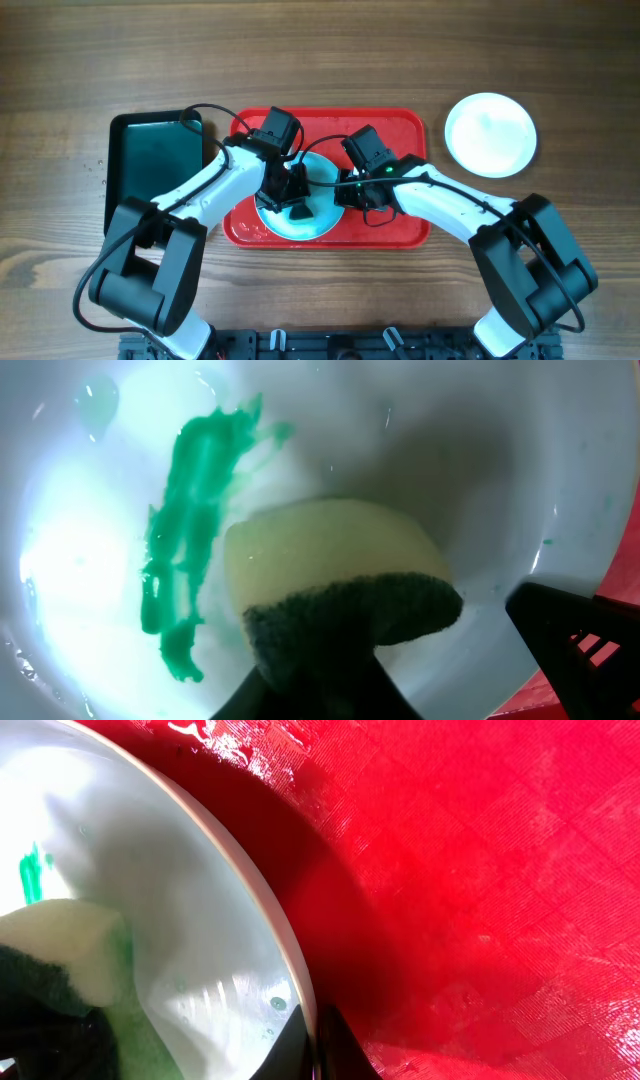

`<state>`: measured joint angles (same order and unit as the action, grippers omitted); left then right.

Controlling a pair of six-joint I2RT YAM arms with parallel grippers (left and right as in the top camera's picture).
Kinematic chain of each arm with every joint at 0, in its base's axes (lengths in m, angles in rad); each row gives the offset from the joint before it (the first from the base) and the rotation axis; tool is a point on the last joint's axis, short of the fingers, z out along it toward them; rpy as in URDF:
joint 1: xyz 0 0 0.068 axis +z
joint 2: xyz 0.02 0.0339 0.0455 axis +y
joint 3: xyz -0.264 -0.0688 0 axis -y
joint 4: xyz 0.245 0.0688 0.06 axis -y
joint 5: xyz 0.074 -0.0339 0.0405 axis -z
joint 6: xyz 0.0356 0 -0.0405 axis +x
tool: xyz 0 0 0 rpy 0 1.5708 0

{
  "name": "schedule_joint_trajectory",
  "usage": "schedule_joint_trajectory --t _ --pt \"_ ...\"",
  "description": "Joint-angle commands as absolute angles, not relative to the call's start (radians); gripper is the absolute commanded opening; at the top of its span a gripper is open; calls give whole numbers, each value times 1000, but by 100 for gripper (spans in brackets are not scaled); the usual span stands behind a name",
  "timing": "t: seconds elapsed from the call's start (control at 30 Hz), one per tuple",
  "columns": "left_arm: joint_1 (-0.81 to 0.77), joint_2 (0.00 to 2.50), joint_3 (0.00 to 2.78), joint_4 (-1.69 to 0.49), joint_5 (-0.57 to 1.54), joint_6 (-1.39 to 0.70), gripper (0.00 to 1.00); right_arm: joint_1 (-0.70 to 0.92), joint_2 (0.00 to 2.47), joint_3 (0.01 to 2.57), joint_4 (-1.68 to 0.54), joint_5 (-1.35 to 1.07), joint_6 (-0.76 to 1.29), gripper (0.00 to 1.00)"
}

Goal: Clean dirty plates on tray and stack at the side
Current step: 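Scrub the last plate with the sponge in the left gripper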

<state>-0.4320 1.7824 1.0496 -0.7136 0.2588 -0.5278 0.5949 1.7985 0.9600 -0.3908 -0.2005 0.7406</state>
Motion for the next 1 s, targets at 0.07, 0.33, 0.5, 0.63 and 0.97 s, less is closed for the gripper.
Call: schedule_joint_trajectory --t 0.07,0.33,0.5,0.63,0.97 --pt "-436 1790 1047 -710 188 -520 18 596 1826 947 -404 -123 761 4" --pt "-422 1727 1052 -714 189 -521 24 596 1826 947 -404 -123 759 4" --pt "-424 1722 1052 -726 189 -521 17 596 1826 947 -404 -119 759 4" --pt "-425 1735 1045 -730 190 -531 4 596 1826 947 -404 -119 759 4" --pt "-422 1775 1038 -717 -360 -530 4 596 1826 947 -412 -119 758 4"
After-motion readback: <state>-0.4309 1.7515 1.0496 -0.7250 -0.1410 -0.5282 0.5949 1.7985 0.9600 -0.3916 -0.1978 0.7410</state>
